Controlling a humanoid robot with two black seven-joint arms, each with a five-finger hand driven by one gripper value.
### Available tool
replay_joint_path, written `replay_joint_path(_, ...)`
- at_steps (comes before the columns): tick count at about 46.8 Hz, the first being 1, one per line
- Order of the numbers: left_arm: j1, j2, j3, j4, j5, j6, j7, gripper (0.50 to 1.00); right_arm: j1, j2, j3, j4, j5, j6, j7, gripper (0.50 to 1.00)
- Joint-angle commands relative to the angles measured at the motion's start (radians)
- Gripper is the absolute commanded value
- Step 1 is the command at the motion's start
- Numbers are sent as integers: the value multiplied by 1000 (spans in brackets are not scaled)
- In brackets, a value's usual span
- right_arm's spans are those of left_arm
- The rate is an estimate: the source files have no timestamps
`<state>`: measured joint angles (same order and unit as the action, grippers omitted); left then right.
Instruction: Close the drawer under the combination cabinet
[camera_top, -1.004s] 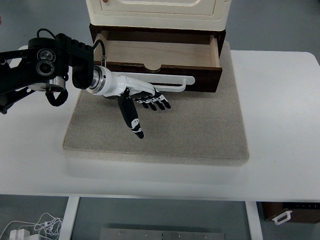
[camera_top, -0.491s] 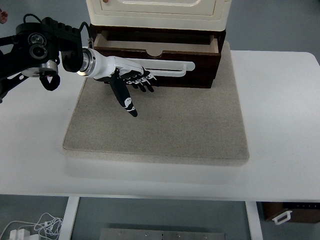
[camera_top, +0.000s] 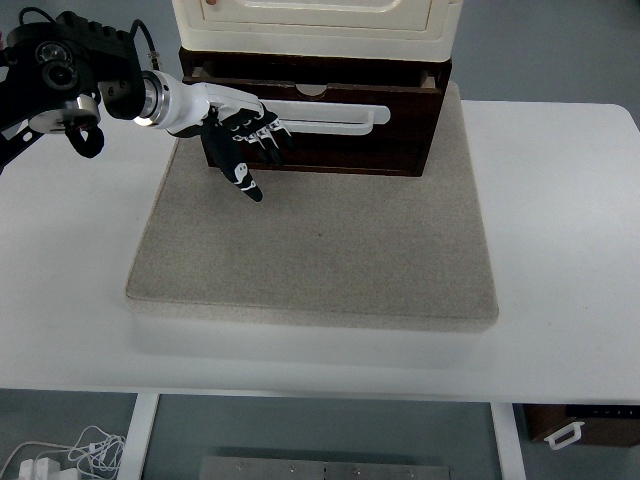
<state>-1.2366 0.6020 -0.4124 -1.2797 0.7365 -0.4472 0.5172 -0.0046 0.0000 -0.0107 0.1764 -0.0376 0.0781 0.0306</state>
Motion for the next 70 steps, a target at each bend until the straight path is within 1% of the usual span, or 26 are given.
replay_joint_path(1,2,-2,0,5,0,8,-2,994,0,0,0,-1,1,0,0,952)
replay_joint_path(8,0,-40,0,33,0,18,-9,994,0,0,0,0,-1,0,0,952)
replay_joint_path(18,0,-44,0,39,3,21,-9,992,0,0,0,0,1,0,0,952)
replay_joint_path(23,0,-45,-2,48,18,38,-14,992,0,0,0,0,1,0,0,952)
replay_joint_path(30,-3,-82,-2,75,20,39,-22,992,0,0,0,0,1,0,0,952)
replay_joint_path(47,-4,-82,-3,118,30,41,-32,992,0,0,0,-1,1,0,0,952)
replay_joint_path(70,0,-77,-20,115,35,47,-34,992,0,0,0,0,1,0,0,952)
